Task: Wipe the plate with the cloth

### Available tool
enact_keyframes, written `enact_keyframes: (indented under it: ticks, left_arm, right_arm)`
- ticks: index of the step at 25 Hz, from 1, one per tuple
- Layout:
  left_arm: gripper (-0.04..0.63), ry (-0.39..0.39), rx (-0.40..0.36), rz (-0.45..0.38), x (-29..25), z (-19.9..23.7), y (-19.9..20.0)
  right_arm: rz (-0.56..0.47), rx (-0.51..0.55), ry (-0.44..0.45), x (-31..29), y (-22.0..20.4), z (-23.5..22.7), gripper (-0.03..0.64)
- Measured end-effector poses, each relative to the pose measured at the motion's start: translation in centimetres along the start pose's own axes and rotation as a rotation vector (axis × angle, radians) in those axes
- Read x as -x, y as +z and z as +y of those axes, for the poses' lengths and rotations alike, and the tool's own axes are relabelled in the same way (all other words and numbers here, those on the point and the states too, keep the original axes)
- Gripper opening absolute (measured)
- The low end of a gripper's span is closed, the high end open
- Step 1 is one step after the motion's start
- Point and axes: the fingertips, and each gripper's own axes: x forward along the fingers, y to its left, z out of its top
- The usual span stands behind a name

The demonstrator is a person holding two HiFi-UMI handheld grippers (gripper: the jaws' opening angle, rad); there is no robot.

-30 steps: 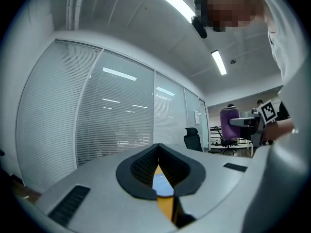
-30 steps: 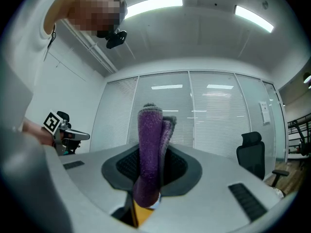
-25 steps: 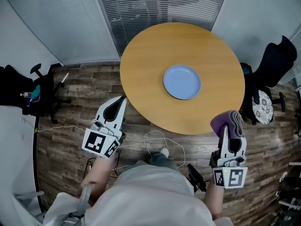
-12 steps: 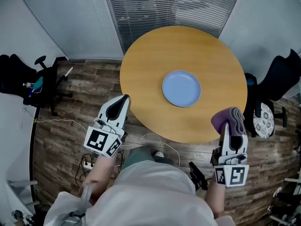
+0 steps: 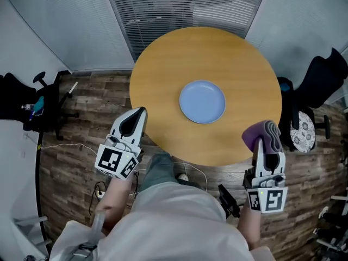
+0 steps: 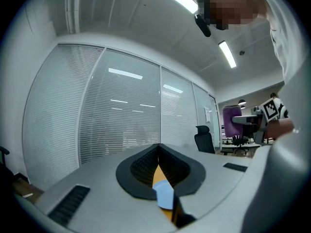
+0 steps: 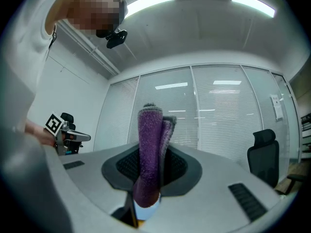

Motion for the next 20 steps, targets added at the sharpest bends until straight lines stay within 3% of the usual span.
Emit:
enact_keyframes:
  ticks: [10,20]
  left_arm:
    - [0.012,-0.129,0.018,-0.001,-6.7,2.4,-0.7]
    - [0.012,-0.251,-0.010,0.031,-13.6,5.1,-1.7]
  right_arm:
    - [0.015,0.036,-0.114,-2.9,0.5,-1.0,0.092]
    - [0.035,0.049,-0.230,-5.9,0.2,-0.6,0.091]
